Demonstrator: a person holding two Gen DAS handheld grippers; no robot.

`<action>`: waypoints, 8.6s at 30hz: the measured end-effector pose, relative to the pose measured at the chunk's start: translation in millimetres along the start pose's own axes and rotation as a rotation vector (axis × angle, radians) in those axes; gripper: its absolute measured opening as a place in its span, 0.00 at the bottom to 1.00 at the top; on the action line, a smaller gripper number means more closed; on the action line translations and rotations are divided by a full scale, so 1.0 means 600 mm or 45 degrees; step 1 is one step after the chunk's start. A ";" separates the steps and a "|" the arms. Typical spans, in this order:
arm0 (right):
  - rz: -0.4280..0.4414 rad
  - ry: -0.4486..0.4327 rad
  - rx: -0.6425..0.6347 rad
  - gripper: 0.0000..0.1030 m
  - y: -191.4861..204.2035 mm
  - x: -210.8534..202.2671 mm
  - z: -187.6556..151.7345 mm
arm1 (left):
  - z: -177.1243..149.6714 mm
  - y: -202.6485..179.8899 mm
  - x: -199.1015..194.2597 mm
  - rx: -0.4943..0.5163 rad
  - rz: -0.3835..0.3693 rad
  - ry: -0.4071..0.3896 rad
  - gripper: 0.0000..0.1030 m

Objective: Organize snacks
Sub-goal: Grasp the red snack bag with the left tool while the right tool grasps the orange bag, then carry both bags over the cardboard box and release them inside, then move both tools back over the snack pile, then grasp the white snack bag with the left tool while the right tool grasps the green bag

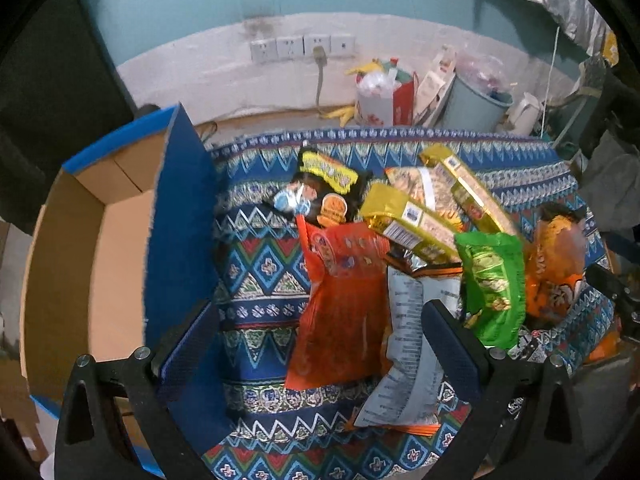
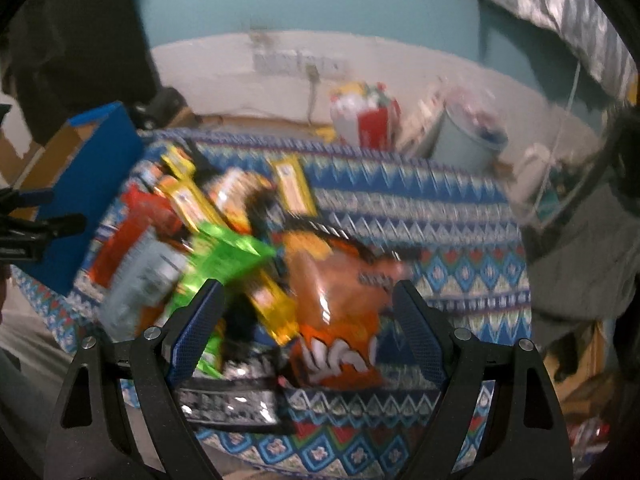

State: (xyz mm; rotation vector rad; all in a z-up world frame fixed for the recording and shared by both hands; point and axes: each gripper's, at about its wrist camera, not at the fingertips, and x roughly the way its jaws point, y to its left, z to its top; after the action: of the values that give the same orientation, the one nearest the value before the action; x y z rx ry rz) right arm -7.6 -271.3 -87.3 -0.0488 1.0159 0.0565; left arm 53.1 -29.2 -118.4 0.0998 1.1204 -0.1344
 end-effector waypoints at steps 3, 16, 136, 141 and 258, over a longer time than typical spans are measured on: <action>-0.001 0.061 0.072 0.82 -0.022 0.024 -0.009 | 0.002 -0.001 0.018 -0.006 0.005 0.027 0.99; -0.014 0.226 0.145 0.82 -0.047 0.121 -0.011 | 0.010 -0.003 0.100 0.022 0.083 0.137 0.99; 0.505 -0.051 -0.382 0.69 0.562 0.073 0.249 | -0.059 0.372 -0.140 -0.423 0.299 -0.270 0.60; 0.479 -0.084 -0.343 0.72 0.537 0.060 0.255 | -0.055 0.360 -0.146 -0.409 0.278 -0.285 0.60; 0.155 0.028 -0.037 0.32 0.060 0.092 0.083 | -0.023 -0.047 -0.017 0.165 -0.047 -0.069 0.31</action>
State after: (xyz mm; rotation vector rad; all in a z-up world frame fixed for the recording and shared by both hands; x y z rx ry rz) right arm 61.3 -230.4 -108.3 -0.0141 1.0394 0.1826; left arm 32.3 -54.5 -115.6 0.1900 1.0597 -0.2411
